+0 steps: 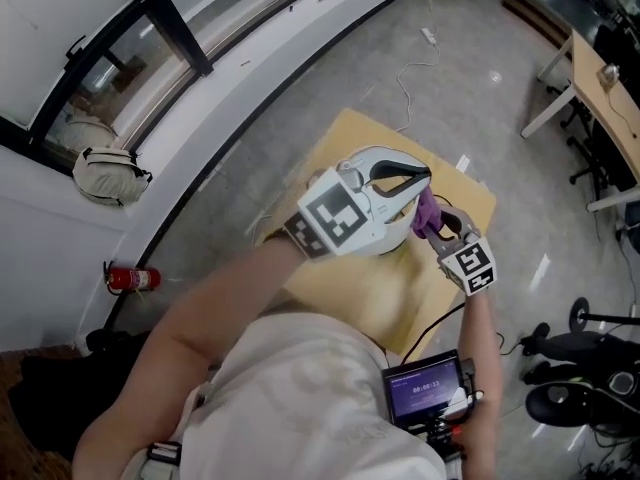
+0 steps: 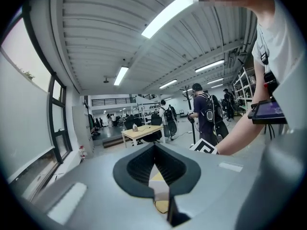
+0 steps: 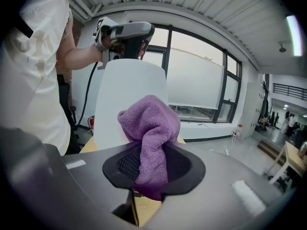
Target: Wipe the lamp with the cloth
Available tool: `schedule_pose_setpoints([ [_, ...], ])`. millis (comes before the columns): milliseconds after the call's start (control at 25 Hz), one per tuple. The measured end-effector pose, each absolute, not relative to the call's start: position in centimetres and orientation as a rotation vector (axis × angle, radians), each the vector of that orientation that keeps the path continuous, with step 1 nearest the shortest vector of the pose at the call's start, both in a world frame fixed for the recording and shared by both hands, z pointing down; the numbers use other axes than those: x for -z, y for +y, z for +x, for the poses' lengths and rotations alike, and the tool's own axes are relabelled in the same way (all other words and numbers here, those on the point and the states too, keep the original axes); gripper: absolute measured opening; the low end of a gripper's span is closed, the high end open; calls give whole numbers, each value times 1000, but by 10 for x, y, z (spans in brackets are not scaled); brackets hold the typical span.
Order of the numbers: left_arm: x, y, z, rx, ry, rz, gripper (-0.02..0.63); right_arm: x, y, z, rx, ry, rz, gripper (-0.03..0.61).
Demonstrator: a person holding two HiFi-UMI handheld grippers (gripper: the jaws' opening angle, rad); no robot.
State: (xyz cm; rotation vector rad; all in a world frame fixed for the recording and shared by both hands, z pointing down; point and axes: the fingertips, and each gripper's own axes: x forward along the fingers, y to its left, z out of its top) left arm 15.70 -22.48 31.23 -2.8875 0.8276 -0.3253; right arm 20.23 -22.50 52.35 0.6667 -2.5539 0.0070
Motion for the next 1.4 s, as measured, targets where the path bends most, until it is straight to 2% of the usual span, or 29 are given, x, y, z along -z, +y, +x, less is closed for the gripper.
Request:
schedule_pose_setpoints([
  [240, -290, -222, 179, 261, 741, -2878, 1, -533, -220, 206, -56, -2509, 703, 118],
  [680, -292, -215, 178, 270, 693, -2868, 2, -578, -200, 218, -80, -2301, 687, 120],
  [1040, -297, -213, 165, 304, 714, -2849, 2, -512, -240, 261, -116, -2397, 1013, 118],
  [1400, -300, -229, 128, 355, 845, -2839, 1, -403, -250, 216, -60, -2708, 965, 120],
])
